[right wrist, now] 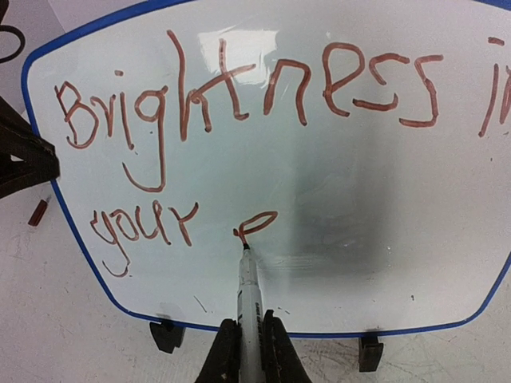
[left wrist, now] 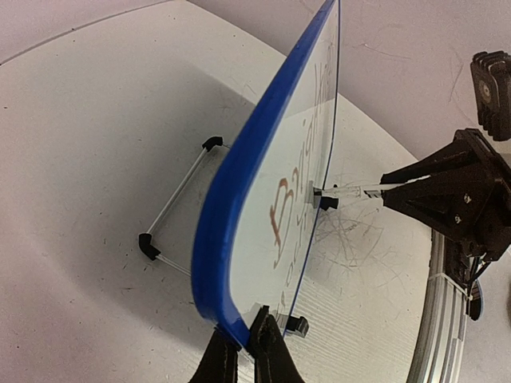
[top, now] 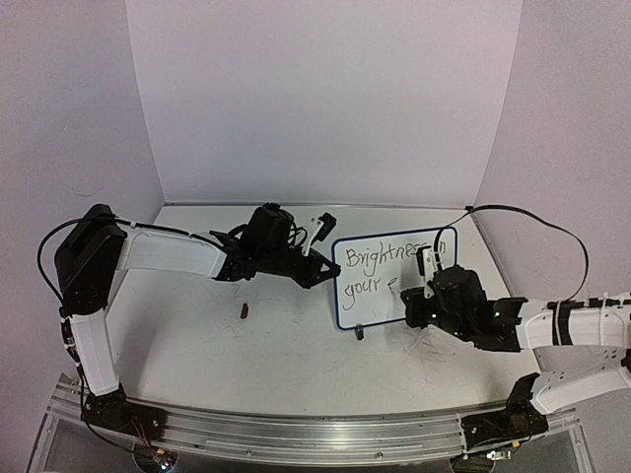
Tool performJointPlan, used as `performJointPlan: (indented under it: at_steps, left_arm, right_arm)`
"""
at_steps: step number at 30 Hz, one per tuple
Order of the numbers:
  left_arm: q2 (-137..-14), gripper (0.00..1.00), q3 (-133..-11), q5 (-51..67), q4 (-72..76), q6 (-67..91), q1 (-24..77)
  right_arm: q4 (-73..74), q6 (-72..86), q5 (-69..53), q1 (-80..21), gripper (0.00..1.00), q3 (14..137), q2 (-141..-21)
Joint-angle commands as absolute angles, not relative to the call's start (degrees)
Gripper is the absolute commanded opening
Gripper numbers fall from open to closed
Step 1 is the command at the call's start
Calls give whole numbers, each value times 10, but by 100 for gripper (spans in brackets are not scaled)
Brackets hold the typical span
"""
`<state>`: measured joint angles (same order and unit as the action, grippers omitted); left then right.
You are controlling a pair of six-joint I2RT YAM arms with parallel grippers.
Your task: Write a sentence on the whiteboard
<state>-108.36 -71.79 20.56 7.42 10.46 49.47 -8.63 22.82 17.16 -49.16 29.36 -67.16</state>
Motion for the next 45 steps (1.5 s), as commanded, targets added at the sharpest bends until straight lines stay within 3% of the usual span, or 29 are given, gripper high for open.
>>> performJointPlan:
  at_steps: [1,11,45]
  left_arm:
    - [-1096,0,-717,132,4,63,492]
    - [-1098,0,-722,133,-12,64,493]
    - [-1096,0,-722,129,-14,59,494]
  right_arm:
    - [-64,245,213,-489,0,300,-669]
    - [-133,213,189,-489,0,273,-600]
    - [-74,240,235,-488,0,291,-651]
